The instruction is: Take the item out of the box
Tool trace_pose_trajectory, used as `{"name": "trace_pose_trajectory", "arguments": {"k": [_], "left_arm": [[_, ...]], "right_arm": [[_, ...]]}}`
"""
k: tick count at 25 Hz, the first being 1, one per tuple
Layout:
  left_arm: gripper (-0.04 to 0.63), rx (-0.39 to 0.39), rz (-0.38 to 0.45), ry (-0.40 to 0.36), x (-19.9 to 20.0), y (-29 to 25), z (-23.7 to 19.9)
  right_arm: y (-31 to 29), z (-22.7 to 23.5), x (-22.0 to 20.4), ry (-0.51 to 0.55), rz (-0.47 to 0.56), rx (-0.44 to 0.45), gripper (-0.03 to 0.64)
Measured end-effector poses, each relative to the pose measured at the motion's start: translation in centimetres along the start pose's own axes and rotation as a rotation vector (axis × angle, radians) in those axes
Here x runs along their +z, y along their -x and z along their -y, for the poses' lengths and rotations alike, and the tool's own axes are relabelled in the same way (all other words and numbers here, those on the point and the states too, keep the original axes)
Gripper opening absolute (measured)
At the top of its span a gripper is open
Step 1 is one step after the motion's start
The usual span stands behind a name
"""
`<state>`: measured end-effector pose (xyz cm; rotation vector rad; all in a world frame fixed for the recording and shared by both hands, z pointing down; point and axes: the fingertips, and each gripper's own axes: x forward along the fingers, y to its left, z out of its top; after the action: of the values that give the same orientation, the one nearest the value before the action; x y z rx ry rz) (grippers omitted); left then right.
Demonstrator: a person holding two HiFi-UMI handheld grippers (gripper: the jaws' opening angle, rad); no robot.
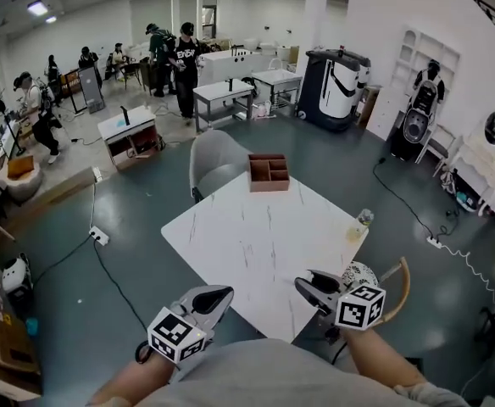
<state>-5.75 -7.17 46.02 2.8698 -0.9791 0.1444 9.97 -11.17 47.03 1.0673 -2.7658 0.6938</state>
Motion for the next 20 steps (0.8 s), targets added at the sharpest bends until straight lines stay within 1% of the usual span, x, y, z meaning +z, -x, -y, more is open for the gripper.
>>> {"name": "trace_pose_trajectory", "arguments": {"k": [3,6,9,14,20], "left_arm": [[-0.003,-0.023,-0.042,0.051,-2.4,-1.0,0.7],[-0.003,-0.047,-0.066,0.049,-3.4,-2.3,1.8],[-0.003,-0.038,-0.055,0.050,-2.8,-3.1,2.0],[-0.002,-0.005,-0.023,0.055,-1.7,-3.7,2.2],[-0.002,0.017,-0.019,0.049,-1.4,-3.9,2.5]], "right_arm": [[-0.4,0.3,-2.2,-0.017,-0.035,0.010,0.144],[0.2,1.4,-2.8,-0.026,-0.058,0.014,0.144],[0.9,2.2,-2.8,-0.029,-0.069,0.021,0.144],[2.0,3.1,-1.9,-0.032,-0.057,0.032,0.144],[2.7,3.4,-0.9,0.026,-0.042,0.040,0.144]]}}
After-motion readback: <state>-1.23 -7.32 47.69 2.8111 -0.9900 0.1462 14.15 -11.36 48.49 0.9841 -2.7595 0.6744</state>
